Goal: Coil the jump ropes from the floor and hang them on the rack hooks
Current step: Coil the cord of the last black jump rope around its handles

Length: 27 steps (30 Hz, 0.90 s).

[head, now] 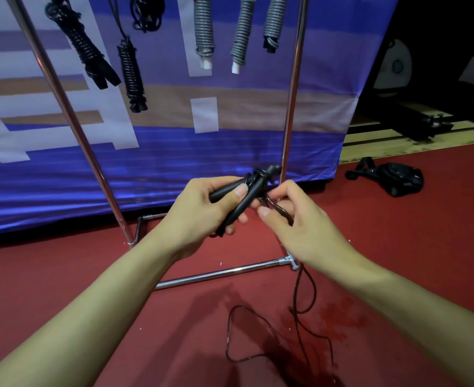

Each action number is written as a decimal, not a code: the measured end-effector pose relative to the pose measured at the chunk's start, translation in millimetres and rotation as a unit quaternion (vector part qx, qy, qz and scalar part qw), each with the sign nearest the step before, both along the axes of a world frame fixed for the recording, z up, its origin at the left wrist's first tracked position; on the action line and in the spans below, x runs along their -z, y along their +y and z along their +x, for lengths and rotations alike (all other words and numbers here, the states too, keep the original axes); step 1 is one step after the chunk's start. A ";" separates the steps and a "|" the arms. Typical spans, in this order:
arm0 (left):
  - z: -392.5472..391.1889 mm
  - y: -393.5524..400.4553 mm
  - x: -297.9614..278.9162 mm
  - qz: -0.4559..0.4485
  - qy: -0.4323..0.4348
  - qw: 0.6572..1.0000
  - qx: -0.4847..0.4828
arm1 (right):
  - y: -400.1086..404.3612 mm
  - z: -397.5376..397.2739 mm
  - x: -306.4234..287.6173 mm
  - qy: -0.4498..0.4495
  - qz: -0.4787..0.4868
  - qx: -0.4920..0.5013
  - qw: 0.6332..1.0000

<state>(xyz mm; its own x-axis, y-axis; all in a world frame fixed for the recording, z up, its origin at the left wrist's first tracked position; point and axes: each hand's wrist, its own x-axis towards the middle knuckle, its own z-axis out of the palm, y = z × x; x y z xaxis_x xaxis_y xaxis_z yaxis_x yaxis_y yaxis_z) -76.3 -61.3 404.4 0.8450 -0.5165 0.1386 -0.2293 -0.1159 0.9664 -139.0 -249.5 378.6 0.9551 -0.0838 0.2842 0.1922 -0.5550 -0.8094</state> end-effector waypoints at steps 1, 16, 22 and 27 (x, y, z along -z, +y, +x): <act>0.2 0.0 0.1 0.011 -0.004 1.000 0.000 | -1.6 -0.6 -1.5 -0.007 -0.011 0.009 1.000; -6.9 -16.4 17.0 0.042 -0.045 0.998 -0.006 | -11.2 8.9 -16.1 0.097 -0.048 0.088 0.990; -7.2 -17.7 19.8 0.014 -0.011 1.000 0.010 | -15.1 15.3 -9.7 0.110 0.037 0.092 0.989; -7.3 -18.0 20.2 0.013 0.001 0.999 0.031 | -15.5 13.7 -13.7 0.079 -0.009 0.108 0.991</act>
<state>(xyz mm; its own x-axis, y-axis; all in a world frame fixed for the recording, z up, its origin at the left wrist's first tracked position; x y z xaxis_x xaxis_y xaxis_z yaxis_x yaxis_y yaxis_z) -83.6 -79.4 384.2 0.8117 -0.5711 0.1226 -0.2349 -0.1271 0.9637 -125.3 -265.0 392.3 0.9483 -0.2869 0.1357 -0.0611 -0.5847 -0.8089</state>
